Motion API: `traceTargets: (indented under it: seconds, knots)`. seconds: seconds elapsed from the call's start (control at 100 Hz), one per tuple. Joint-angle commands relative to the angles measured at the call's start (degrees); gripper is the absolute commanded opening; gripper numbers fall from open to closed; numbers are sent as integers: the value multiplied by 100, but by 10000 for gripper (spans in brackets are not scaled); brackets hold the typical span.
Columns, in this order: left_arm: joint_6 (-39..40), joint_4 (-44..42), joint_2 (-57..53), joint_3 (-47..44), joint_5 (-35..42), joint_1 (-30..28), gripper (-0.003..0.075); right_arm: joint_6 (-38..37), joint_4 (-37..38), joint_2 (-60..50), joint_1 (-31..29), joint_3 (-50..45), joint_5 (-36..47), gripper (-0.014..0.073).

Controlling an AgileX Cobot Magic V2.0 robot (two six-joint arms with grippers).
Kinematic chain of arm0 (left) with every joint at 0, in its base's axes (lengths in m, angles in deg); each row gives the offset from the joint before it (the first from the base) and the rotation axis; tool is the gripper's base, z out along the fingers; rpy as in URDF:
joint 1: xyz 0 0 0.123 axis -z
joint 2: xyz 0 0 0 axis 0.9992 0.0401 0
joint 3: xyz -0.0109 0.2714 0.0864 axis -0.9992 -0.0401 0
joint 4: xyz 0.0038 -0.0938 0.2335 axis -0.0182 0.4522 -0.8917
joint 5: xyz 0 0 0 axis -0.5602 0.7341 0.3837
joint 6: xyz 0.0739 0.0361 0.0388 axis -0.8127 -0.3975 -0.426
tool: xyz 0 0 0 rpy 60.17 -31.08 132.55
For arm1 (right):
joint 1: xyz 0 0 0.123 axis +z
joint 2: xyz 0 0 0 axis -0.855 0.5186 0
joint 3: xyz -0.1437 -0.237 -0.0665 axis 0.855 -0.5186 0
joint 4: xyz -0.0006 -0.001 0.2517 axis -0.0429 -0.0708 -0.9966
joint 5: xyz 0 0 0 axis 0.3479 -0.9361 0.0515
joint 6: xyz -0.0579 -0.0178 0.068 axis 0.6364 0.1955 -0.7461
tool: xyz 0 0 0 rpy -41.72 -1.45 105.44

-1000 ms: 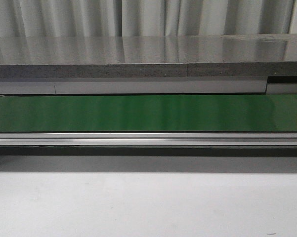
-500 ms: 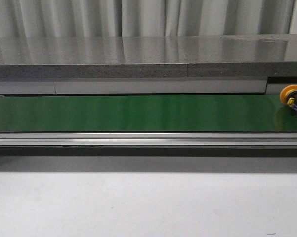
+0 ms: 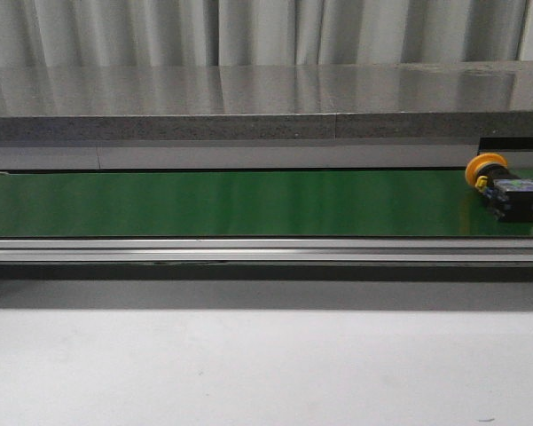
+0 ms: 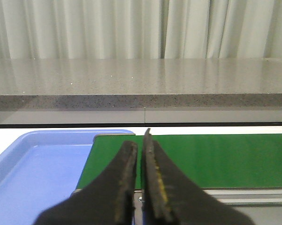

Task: Move button from right to left
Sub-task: 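Lower the button onto the belt and open the right gripper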

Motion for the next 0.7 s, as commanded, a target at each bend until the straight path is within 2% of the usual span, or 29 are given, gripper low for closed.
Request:
traceTargets:
  seconds: [0.0, 0.1, 0.17, 0.47, 0.69]
  knots:
    - [65, 40, -207, -236, 455, 8, 5, 50, -7, -270, 9, 79, 227, 474]
    - [65, 40, -207, -236, 455, 8, 5, 43, -7, -474, 9, 22, 135, 460]
    - [65, 40, -207, -236, 455, 8, 5, 43, -7, -510, 9, 22, 101, 400]
    - [65, 40, -207, -236, 455, 8, 5, 43, -7, -510, 9, 22, 100, -71]
    - [65, 40, -207, -236, 455, 8, 5, 39, -7, -510, 9, 22, 98, -68]
